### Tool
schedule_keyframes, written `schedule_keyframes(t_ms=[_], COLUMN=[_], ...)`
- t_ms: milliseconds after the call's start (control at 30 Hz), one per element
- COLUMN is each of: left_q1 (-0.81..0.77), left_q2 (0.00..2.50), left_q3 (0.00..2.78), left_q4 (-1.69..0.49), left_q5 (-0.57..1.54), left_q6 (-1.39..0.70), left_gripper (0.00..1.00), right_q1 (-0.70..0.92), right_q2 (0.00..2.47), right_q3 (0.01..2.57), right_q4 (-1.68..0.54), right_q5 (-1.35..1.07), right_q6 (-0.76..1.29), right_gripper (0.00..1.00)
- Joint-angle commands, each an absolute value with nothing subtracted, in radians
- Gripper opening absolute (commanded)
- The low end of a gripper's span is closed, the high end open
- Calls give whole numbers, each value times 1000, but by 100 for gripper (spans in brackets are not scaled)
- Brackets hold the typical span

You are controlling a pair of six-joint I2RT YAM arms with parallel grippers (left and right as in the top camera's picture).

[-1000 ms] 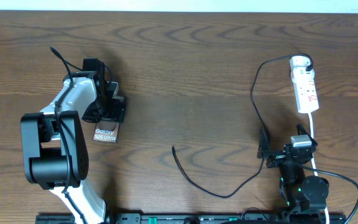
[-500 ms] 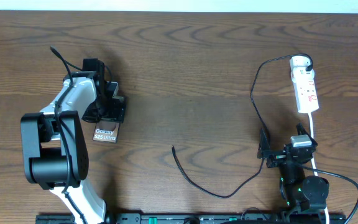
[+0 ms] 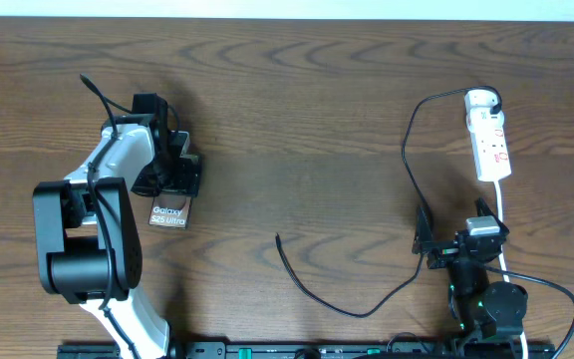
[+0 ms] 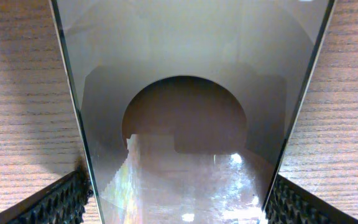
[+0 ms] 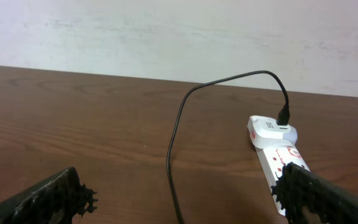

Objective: Plug charger to phone and switch on socket
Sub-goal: 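Close the left gripper on the phone's long edges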

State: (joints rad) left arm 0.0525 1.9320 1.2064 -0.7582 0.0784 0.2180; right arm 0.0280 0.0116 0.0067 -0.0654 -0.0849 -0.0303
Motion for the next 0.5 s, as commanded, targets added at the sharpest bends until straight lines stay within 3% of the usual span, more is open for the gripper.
schedule_keyframes(t_ms=[0, 467], left_q1=[58, 58], left_q2=[1942, 1942], left_q3=[1182, 1182], left_q4=[-757, -756], left_q5=[108, 108], left_q6=[235, 235], left_gripper=[86, 78], right_q1=[33, 33], right_q2=[6, 6], right_q3=[6, 6], right_q4=[-71, -71], right_q5=[-78, -78], right_q6=[-31, -31], right_gripper=[99, 99])
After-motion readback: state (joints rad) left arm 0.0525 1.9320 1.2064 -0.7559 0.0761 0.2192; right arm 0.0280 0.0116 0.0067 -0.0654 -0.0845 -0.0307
